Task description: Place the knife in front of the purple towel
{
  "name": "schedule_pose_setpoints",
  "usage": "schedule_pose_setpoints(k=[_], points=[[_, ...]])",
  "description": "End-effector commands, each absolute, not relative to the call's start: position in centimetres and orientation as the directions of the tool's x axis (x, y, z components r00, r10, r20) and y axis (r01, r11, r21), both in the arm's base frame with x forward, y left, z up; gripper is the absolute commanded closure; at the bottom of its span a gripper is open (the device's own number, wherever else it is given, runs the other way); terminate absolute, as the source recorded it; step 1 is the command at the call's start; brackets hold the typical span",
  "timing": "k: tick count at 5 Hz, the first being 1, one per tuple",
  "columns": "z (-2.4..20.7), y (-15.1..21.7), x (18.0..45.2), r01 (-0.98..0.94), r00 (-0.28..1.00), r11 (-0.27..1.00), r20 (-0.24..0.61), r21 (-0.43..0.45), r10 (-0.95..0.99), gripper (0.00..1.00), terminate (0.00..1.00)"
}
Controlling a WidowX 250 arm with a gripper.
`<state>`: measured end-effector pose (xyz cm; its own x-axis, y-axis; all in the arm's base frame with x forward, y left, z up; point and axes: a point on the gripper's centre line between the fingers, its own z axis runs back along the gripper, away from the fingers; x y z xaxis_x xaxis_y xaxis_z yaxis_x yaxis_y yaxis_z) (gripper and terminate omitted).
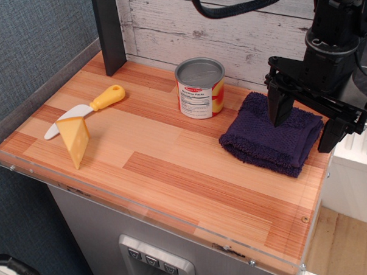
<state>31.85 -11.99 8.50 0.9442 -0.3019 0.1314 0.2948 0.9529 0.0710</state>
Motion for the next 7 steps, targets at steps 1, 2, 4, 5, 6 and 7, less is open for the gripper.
schedule_pose_setpoints(k=[1,2,4,5,6,7], points=[[8.5,-12.0,31.9,0.295,0.944,0.953,0.131,0.071,-0.302,0.0,0.0],[8.9,-8.5,31.2,0.328,0.933,0.938,0.115,0.113,-0.34,0.0,0.0],[9.9,0.3,30.3,0.27,0.953,0.933,0.068,0.239,-0.294,0.0,0.0],[9.9,5.2,30.6,0.234,0.968,0.935,0.023,0.266,-0.249,0.0,0.0],[9.1,9.9,31.7,0.231,0.972,0.939,-0.009,0.253,-0.236,0.0,0.0],[8.5,12.6,32.5,0.196,0.98,0.954,-0.001,0.228,-0.201,0.0,0.0]])
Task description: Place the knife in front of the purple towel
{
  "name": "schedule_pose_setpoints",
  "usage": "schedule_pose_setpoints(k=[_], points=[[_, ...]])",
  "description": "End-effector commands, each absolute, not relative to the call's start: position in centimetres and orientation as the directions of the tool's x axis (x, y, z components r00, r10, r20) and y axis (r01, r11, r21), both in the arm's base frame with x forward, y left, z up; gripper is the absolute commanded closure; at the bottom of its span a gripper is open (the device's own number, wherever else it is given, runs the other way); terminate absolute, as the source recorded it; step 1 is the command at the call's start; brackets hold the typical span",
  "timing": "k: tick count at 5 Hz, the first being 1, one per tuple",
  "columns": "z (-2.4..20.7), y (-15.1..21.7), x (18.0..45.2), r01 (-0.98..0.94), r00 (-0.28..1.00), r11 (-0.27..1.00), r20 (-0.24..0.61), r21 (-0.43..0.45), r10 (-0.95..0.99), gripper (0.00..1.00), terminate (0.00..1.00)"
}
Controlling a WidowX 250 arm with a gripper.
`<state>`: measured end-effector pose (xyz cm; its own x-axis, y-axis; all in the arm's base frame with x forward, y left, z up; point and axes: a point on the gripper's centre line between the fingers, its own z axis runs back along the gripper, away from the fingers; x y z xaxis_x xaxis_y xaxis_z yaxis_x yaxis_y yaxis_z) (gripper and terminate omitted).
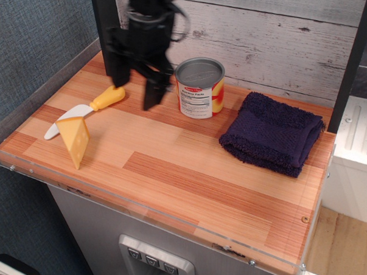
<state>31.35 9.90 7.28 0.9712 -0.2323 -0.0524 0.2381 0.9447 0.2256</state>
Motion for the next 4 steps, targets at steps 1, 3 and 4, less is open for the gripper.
schedule_pose_setpoints(k=[1,3,4], points=[[7.3,15.0,33.3,0.194,0.98,0.956,-0.003,0.22,-0.198,0.0,0.0],[4.8,18.0,34.0,0.193,0.981,0.964,-0.006,0.185,-0.195,0.0,0.0],[3.7,18.2,34.3,0.217,0.976,0.962,-0.015,0.166,-0.217,0.0,0.0]])
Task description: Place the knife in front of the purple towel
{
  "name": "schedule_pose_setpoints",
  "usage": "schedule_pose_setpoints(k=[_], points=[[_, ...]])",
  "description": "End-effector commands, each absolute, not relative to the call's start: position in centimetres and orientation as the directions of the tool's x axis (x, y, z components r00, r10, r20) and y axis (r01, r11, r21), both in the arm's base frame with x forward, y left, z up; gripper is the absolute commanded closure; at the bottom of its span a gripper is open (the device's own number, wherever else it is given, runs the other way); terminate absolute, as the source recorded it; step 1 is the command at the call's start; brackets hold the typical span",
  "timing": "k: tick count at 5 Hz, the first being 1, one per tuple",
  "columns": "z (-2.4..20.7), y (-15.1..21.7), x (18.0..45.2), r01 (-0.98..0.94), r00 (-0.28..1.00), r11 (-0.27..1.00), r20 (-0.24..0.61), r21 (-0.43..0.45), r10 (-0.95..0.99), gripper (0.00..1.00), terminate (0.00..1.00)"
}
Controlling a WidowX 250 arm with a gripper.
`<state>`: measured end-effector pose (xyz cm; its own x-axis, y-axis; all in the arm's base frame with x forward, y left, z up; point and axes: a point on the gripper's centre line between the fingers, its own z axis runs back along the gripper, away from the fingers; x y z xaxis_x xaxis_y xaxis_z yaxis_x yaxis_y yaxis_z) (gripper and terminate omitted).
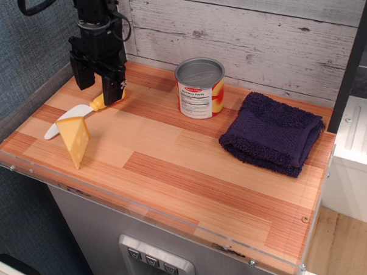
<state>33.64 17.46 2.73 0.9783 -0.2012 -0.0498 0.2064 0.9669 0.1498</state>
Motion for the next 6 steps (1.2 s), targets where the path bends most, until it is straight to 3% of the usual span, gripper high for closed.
schedule_pose_setpoints(k=[1,3,4,6], points=[[3.3,18.2,34.2,0.222,0.975,0.962,-0.012,0.159,-0.223,0.0,0.0],[2.5,18.6,34.3,0.217,0.976,0.967,-0.017,0.137,-0.217,0.0,0.0],[2.5,18.7,34.3,0.222,0.975,0.965,-0.015,0.138,-0.222,1.0,0.0],[4.5,17.8,34.3,0.265,0.964,0.947,-0.019,0.18,-0.266,1.0,0.0]])
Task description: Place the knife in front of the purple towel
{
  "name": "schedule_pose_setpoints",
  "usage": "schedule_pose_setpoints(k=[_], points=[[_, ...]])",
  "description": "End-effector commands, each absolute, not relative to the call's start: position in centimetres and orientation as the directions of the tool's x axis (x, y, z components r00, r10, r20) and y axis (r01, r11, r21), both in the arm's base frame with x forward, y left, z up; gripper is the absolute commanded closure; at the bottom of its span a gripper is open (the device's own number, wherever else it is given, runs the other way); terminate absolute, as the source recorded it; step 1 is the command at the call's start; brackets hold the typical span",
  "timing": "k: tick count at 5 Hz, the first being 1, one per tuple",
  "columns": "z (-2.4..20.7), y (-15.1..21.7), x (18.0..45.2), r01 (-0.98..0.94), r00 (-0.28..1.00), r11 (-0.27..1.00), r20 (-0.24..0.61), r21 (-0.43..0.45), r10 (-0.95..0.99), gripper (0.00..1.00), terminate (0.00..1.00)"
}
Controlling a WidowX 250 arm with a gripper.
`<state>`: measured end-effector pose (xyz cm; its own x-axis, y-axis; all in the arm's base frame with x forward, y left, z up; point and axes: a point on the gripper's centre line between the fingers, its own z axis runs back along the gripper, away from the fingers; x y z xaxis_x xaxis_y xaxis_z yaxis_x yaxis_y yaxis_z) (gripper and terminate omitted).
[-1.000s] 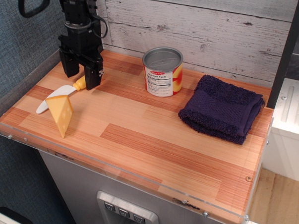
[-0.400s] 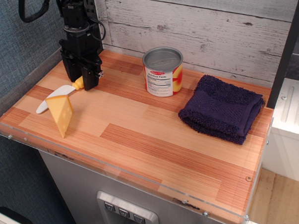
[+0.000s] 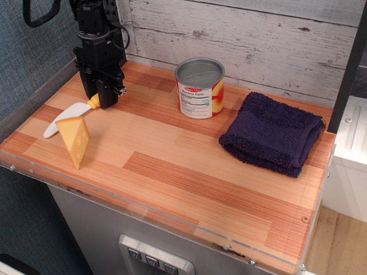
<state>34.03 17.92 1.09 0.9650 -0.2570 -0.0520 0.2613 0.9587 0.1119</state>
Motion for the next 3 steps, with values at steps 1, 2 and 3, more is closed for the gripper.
schedule_pose_setpoints(k=[1,2,3], points=[[6.1,16.7,34.2,0.269,0.962,0.941,-0.016,0.204,-0.271,1.0,0.0],[8.0,15.6,34.1,0.283,0.958,0.924,-0.031,0.256,-0.284,1.0,0.0],[9.9,14.4,33.9,0.313,0.949,0.899,-0.057,0.308,-0.311,1.0,0.0]])
